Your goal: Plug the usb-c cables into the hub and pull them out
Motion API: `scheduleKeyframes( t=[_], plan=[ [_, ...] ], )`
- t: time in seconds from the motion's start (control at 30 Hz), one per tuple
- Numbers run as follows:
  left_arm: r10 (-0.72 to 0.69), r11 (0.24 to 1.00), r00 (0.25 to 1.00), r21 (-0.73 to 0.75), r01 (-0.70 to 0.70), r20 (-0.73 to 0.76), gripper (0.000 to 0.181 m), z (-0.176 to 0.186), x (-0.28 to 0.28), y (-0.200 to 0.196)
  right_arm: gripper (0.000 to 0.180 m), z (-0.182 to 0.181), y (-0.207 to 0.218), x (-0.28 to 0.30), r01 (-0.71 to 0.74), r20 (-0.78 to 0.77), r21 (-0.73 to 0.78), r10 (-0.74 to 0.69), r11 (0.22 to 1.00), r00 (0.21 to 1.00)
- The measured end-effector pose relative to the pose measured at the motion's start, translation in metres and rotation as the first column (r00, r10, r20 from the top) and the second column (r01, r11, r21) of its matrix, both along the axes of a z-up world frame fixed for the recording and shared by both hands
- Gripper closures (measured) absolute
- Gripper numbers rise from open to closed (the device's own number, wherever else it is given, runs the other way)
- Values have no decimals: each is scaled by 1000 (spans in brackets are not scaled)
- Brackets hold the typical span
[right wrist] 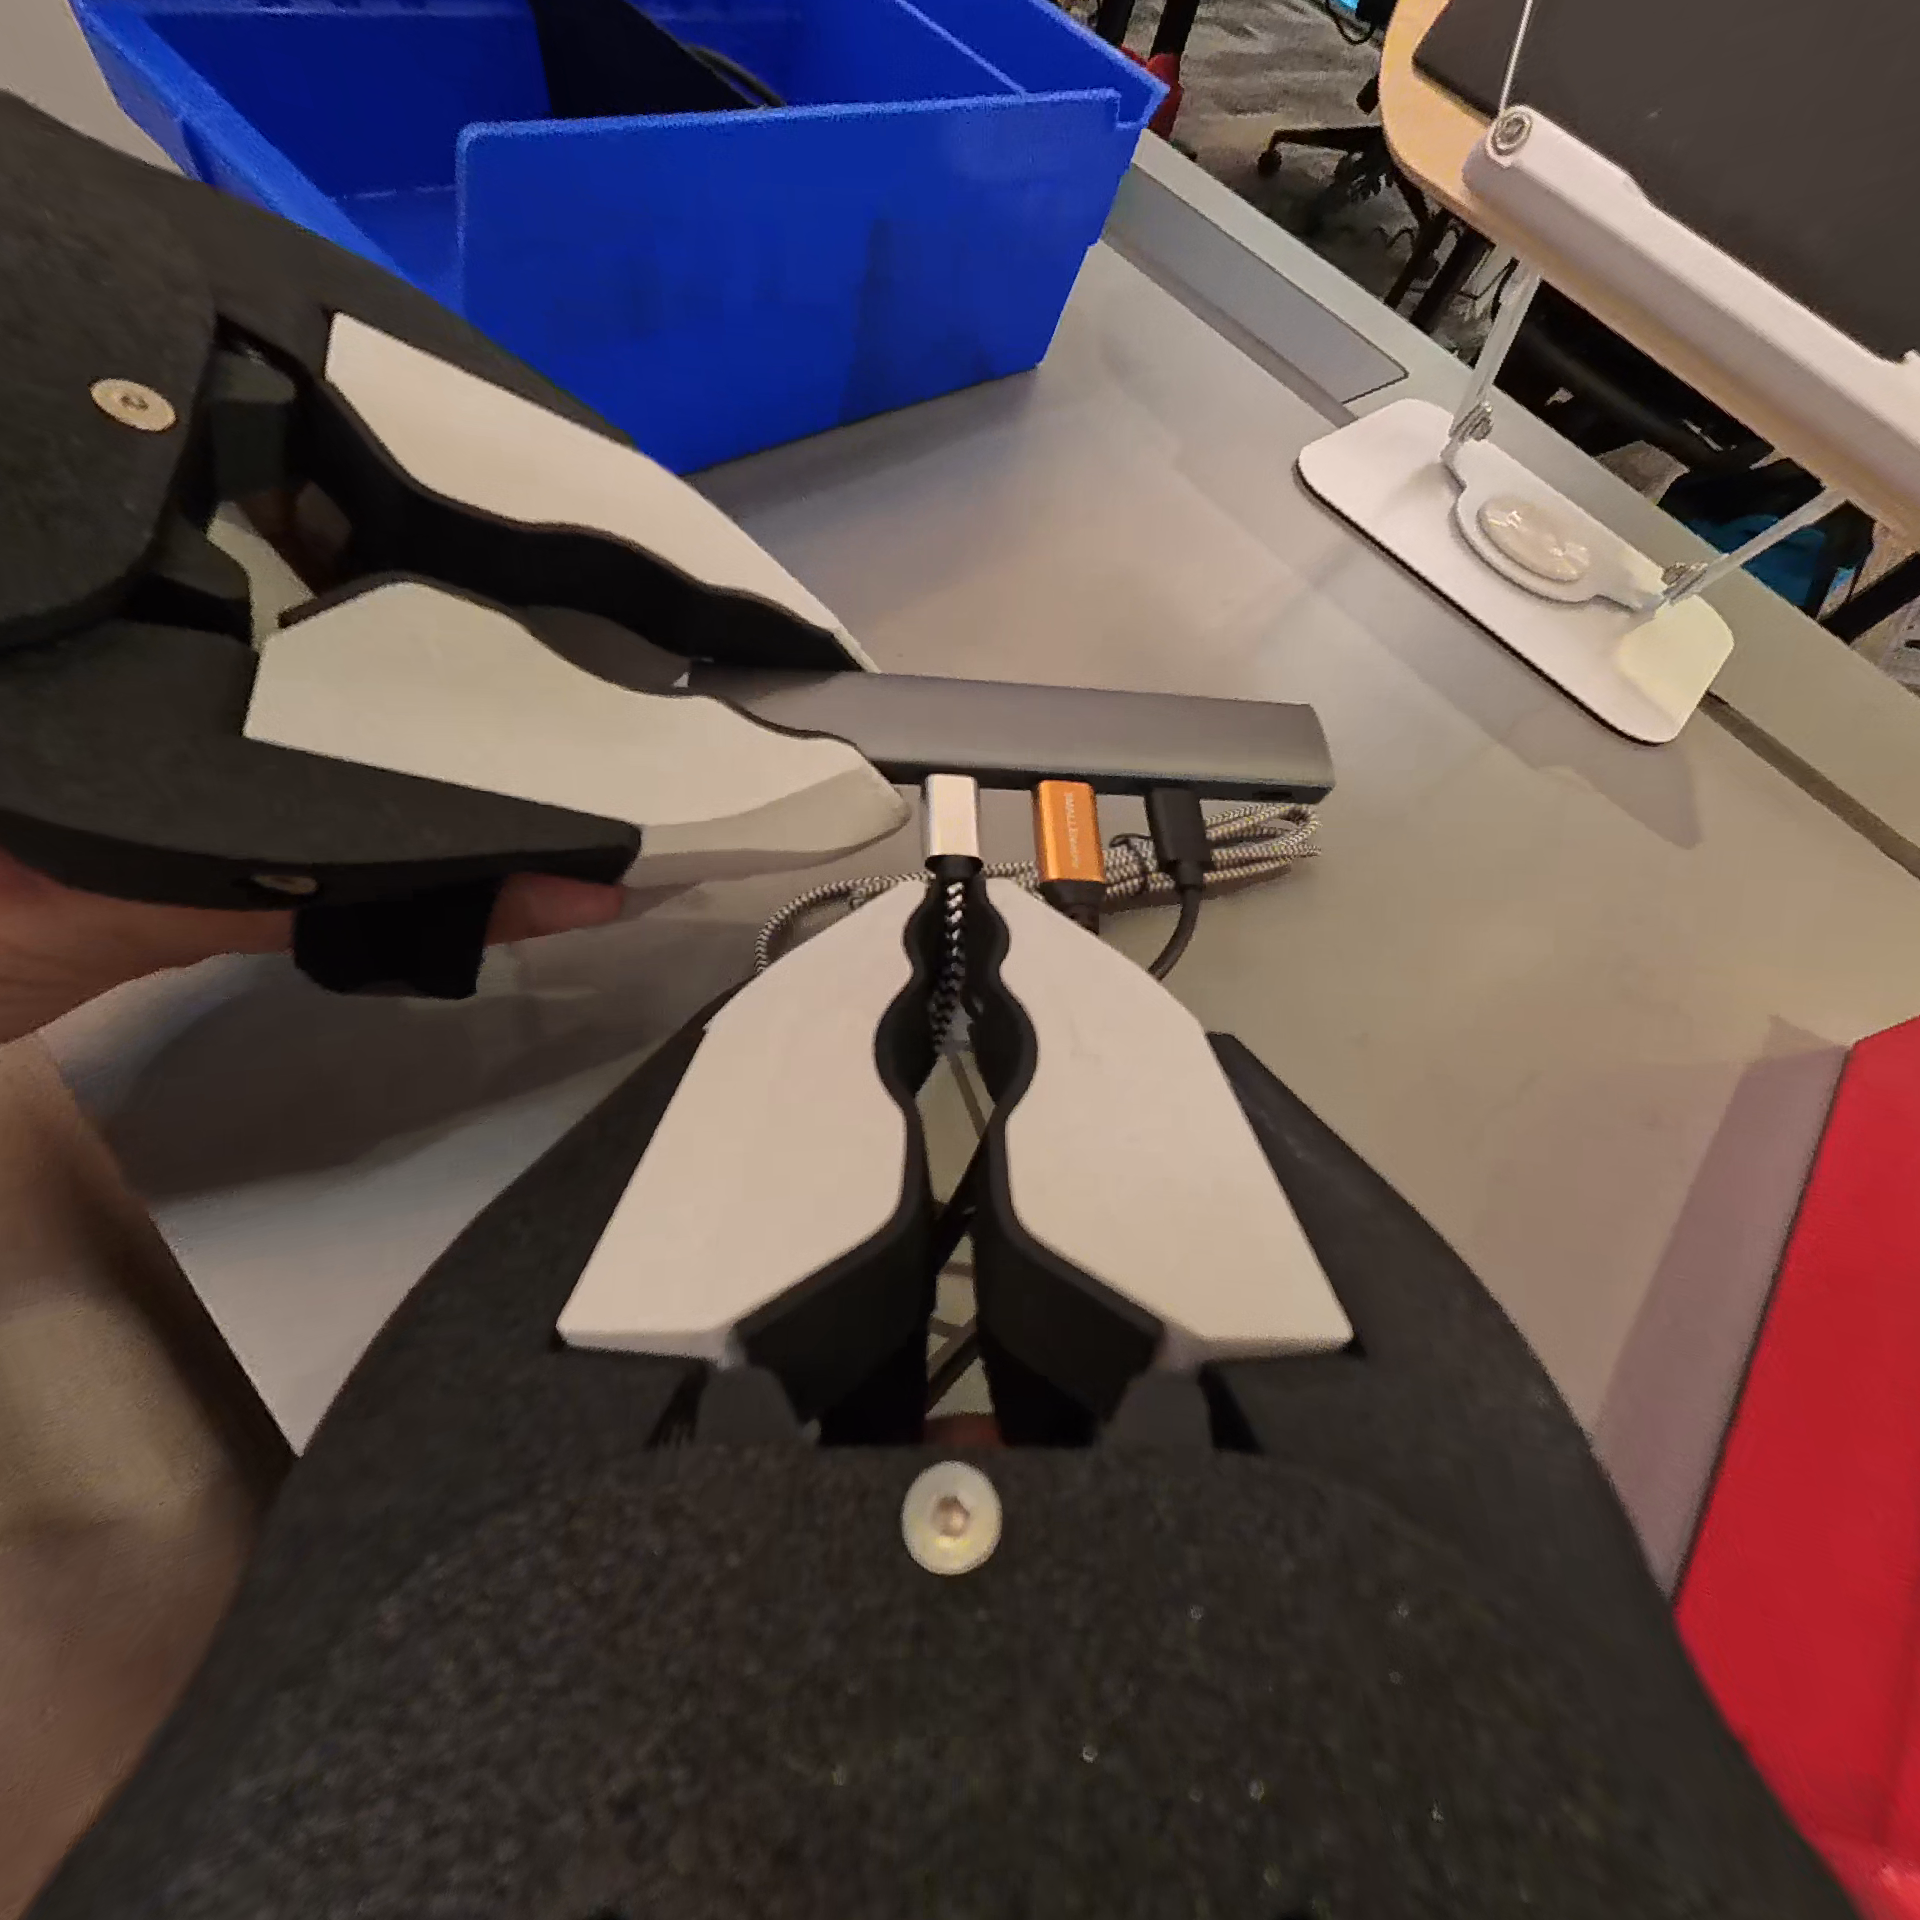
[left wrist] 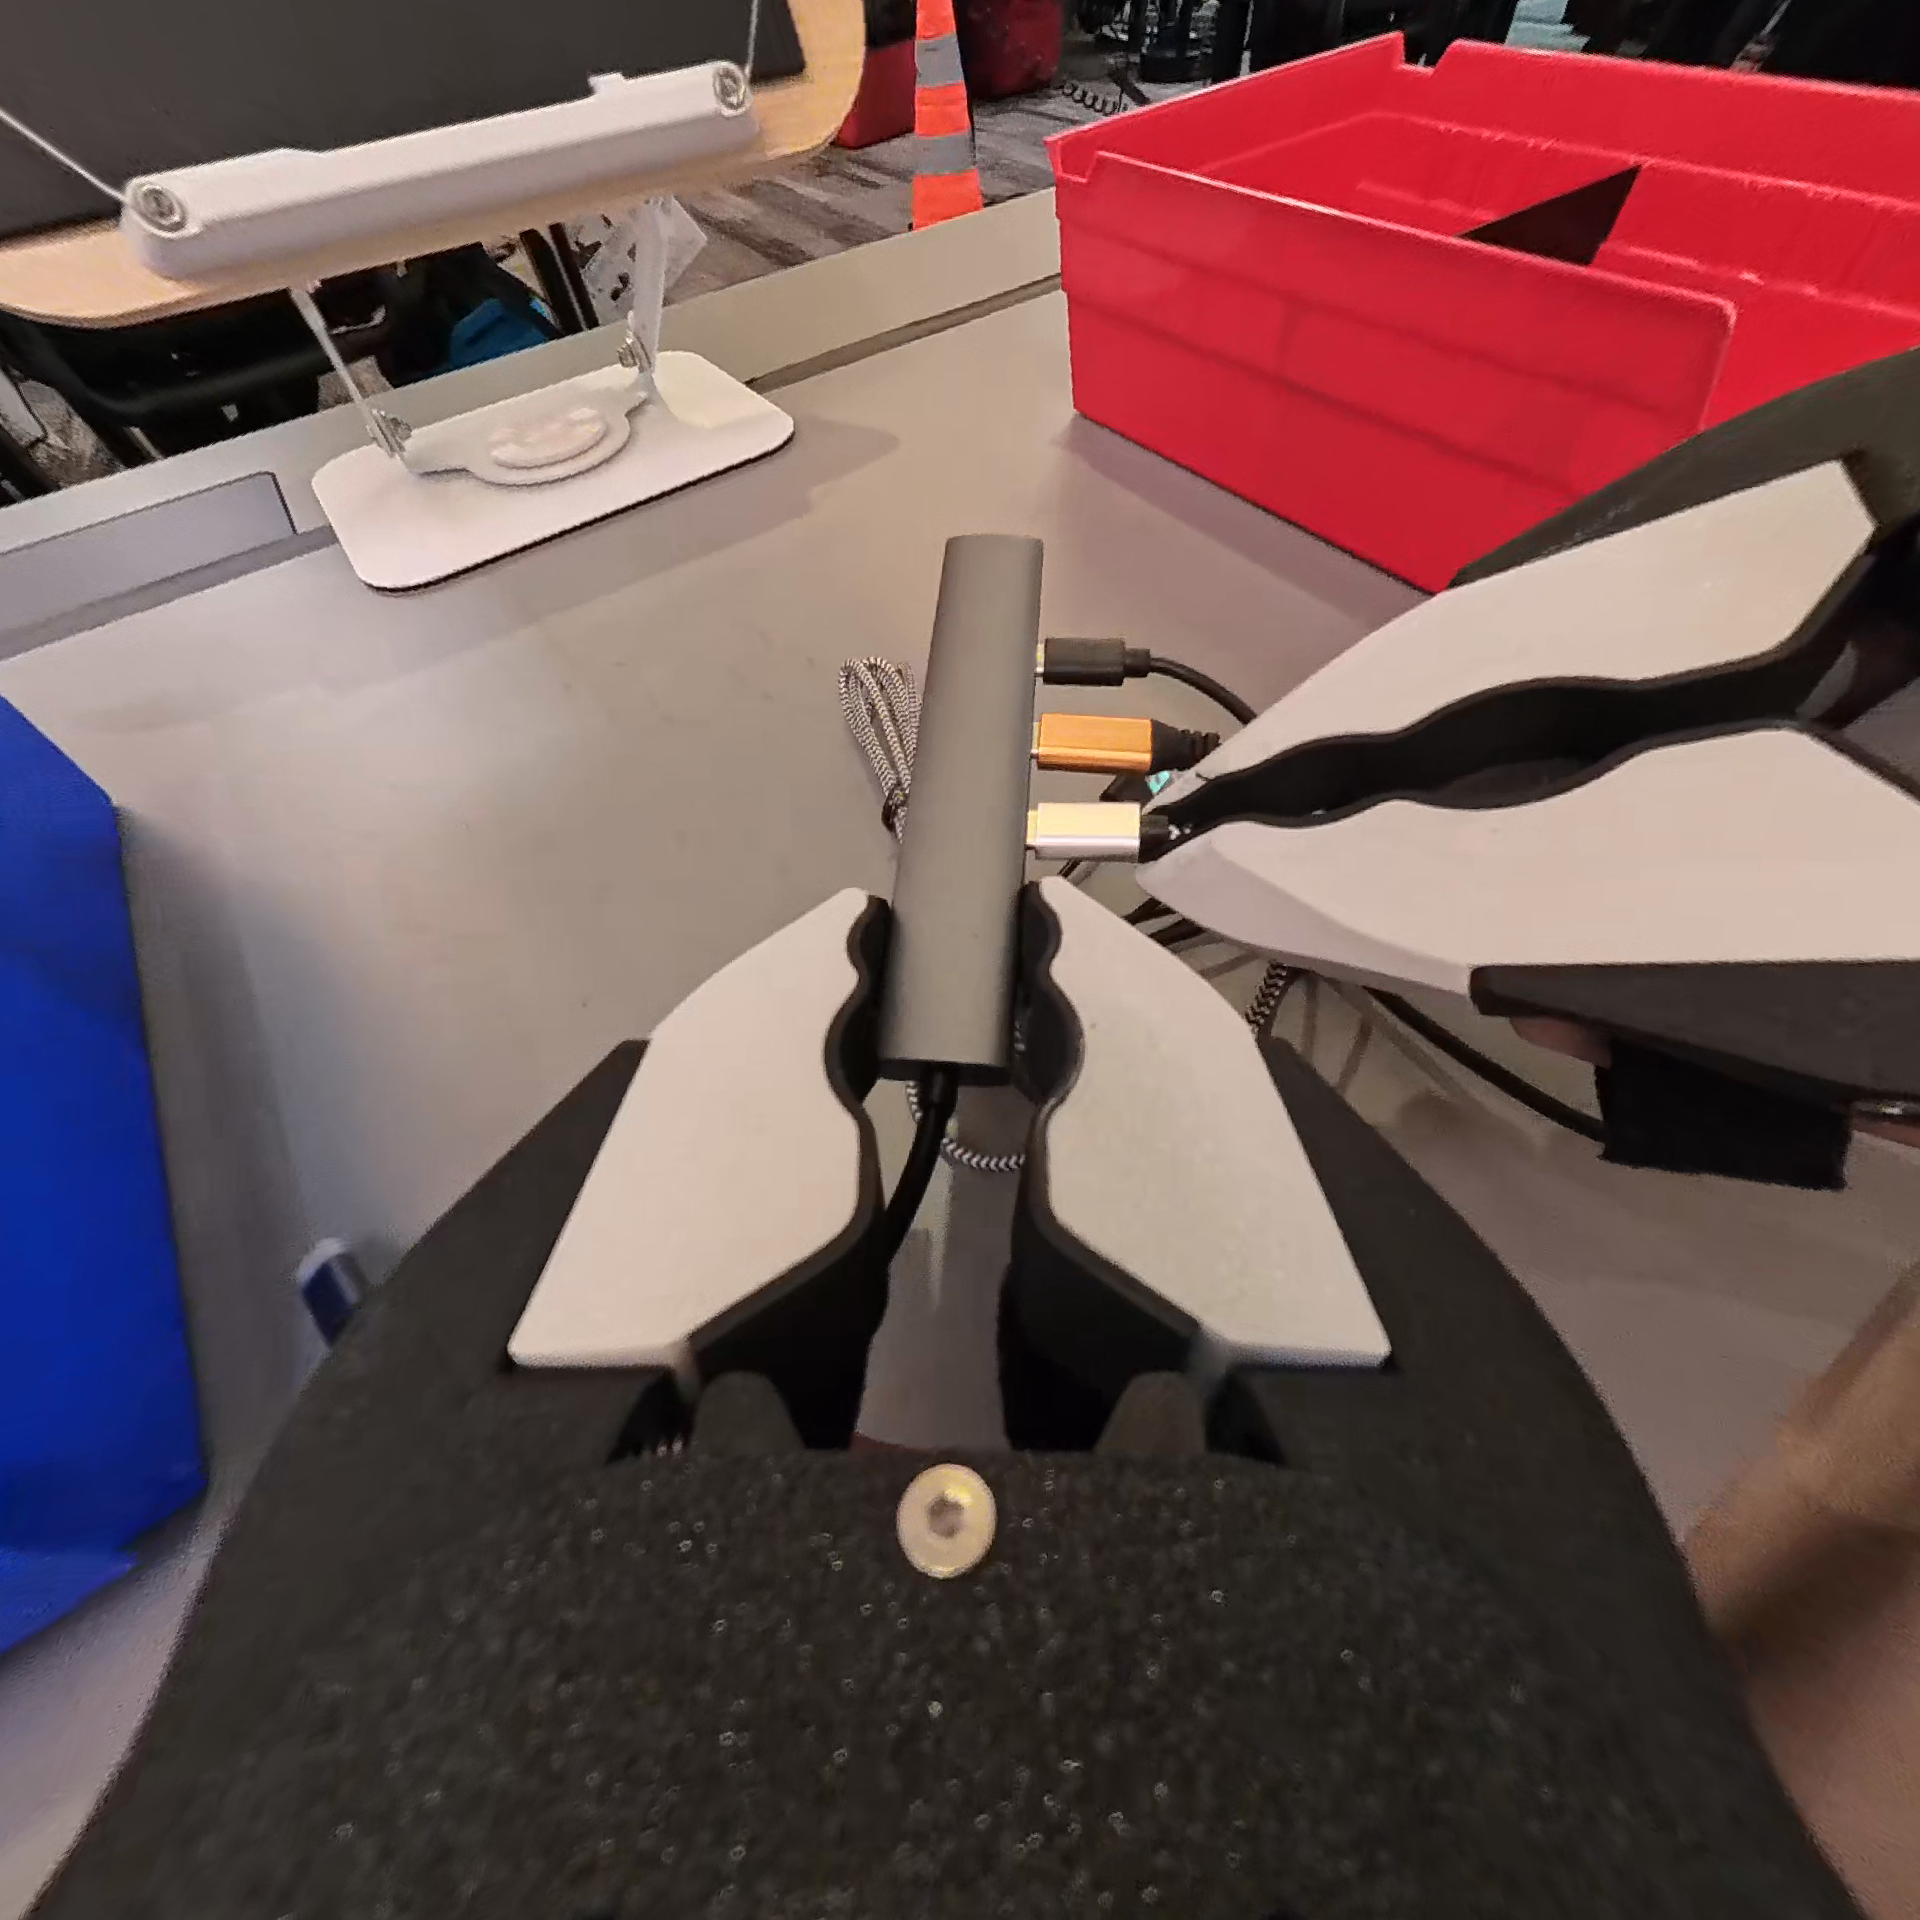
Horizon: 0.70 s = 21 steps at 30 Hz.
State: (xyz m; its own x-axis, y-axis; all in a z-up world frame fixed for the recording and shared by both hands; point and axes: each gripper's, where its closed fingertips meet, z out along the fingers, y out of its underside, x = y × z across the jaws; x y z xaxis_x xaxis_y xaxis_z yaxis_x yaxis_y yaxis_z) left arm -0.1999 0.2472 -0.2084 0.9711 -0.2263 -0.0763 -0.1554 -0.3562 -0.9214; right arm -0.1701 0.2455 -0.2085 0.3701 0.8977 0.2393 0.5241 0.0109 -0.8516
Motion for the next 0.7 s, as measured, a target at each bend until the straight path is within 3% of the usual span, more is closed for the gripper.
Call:
scheduleKeyframes(
  t=[0.6,0.63,0.67,0.7],
  plan=[
    [-64,997,997,-48,65,38,157,-11,14,9,177,-10,5,16,55,25,-46,-54,997,998],
    [-49,998,998,-49,51,33,157,-12,12,10,177,-9,4,18,56,27,-44,-55,997,998],
    [138,988,990,-66,-139,-30,158,-16,-22,14,177,-5,3,21,56,16,-38,-56,998,998],
    [206,976,979,-74,-206,-10,158,-20,-60,19,178,5,1,28,63,-16,-28,-64,998,998]
  ],
)
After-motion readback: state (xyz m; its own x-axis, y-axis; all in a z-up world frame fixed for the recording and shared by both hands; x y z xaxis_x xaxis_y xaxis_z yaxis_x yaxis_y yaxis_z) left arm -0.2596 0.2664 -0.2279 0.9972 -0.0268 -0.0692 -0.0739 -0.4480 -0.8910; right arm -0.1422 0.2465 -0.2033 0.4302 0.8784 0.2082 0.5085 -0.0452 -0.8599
